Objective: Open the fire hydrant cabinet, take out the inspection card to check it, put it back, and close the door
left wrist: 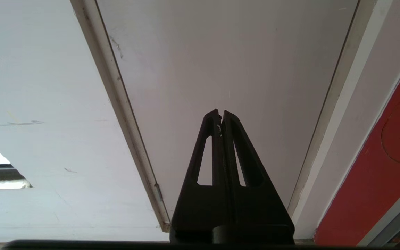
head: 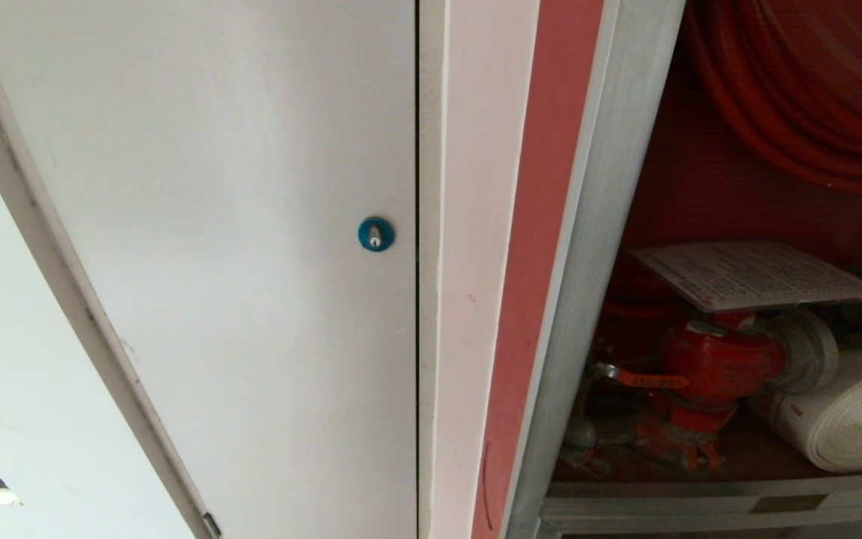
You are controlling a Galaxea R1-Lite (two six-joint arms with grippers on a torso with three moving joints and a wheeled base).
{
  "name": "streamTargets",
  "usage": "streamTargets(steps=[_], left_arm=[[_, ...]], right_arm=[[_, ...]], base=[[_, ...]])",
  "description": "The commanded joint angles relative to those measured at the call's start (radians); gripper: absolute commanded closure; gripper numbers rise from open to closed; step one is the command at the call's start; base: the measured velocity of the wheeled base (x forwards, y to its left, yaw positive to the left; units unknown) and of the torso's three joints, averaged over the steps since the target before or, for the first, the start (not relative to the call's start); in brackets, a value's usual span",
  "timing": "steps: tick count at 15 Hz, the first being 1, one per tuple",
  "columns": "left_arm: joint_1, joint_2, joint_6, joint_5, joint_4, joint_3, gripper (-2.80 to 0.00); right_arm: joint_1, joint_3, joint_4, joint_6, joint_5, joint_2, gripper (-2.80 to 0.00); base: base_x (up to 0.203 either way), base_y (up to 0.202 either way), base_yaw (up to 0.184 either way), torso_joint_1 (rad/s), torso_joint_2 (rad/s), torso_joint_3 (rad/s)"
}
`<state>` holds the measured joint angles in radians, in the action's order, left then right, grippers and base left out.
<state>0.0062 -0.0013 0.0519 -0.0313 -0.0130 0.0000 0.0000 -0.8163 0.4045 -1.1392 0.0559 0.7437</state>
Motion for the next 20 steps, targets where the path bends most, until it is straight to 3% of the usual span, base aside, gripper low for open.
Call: streamTargets(steps=[1, 4, 9, 12, 13, 15, 20], left_arm=[[0.001, 0.000, 0.000, -0.001, -0.001, 0.008, 0.00], [0.000, 0.000, 0.000, -0.001, -0.001, 0.008, 0.00], [0.001, 0.000, 0.000, -0.001, -0.001, 0.008, 0.00], [0.000, 0.000, 0.000, -0.001, -0.001, 0.008, 0.00], [0.000, 0.000, 0.000, -0.001, -0.001, 0.008, 0.00], [0.000, 0.000, 0.000, -0.001, -0.001, 0.008, 0.00], [0.001, 0.000, 0.000, -0.001, -0.001, 0.008, 0.00]], right_arm=[[0.000, -0.122, 0.107, -0.150, -0.017, 0.090, 0.00], [0.012, -0.292, 0.240, -0.228, -0.029, 0.165, 0.00], [0.020, -0.619, 0.617, -0.247, -0.033, 0.332, 0.00], [0.023, -0.635, 0.661, -0.266, -0.051, 0.379, 0.00], [0.036, -0.617, 0.654, -0.266, -0.056, 0.393, -2.80], [0.076, -0.611, 0.629, -0.266, -0.142, 0.427, -2.80], [0.079, -0.613, 0.555, -0.265, -0.165, 0.534, -2.80]], base=[[0.000, 0.000, 0.000, 0.000, 0.00, 0.000], [0.000, 0.000, 0.000, 0.000, 0.00, 0.000], [0.000, 0.000, 0.000, 0.000, 0.00, 0.000], [0.000, 0.000, 0.000, 0.000, 0.00, 0.000], [0.000, 0.000, 0.000, 0.000, 0.00, 0.000], [0.000, 0.000, 0.000, 0.000, 0.00, 0.000], [0.000, 0.000, 0.000, 0.000, 0.00, 0.000]])
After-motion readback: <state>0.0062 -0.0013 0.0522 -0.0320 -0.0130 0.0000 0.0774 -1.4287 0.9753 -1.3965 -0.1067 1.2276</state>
